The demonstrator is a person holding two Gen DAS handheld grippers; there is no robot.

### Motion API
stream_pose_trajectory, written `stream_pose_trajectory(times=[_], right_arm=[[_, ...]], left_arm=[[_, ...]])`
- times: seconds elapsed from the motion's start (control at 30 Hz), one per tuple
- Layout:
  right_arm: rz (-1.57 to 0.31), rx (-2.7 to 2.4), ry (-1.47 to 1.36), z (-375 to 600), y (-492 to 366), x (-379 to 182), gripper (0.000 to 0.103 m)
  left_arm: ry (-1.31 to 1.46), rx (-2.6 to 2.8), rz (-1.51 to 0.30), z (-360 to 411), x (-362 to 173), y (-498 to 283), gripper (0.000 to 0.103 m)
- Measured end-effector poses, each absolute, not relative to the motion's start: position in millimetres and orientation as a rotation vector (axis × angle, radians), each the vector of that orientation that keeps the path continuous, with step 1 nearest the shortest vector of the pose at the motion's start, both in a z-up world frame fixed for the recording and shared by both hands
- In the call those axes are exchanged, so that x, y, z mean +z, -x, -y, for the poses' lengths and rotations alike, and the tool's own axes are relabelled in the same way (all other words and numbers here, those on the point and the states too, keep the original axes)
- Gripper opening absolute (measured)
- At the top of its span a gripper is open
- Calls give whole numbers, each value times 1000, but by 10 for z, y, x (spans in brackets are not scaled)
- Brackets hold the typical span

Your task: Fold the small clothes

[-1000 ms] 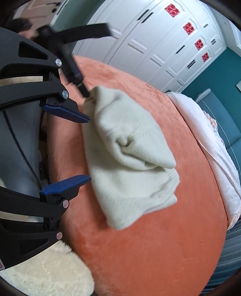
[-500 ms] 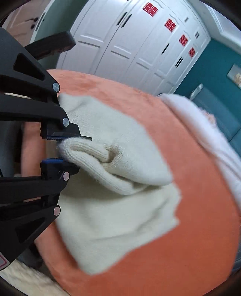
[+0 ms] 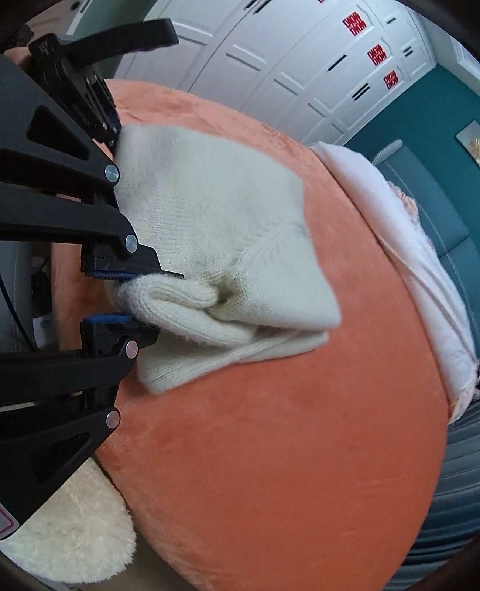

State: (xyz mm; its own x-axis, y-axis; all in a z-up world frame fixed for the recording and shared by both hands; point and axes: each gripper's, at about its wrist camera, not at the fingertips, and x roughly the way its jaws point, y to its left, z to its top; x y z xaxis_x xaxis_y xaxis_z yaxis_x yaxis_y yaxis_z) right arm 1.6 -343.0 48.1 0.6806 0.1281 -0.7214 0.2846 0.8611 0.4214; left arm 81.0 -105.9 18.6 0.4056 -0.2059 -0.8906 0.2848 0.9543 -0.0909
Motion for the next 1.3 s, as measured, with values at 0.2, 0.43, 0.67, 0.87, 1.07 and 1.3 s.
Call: stream_pose_trajectory(times=[0.2,0.43,0.67,0.87,1.07,1.3], right_arm=[[-960,-112,-513,3522,-199,46,13],[-887,-177,-500,3563,145,442,29],[-787,-27,-304,3057,241,1053,16],[-784,128,-171,2359,-341,1100,16],[-1066,147,-273,2309,-698,96,8],[-881,-55,-353,3062,34,703,11]], left_arm=[[-113,-295,-1123,1101,114,-778,24],[-93,-336,-1109,863,417,-511,31],[30,-182,-1031,403,679,-590,38],[57,-83,-980,53,858,-760,46],[31,-79,-974,-43,908,-754,48],[46,-210,-1016,446,814,-823,49]])
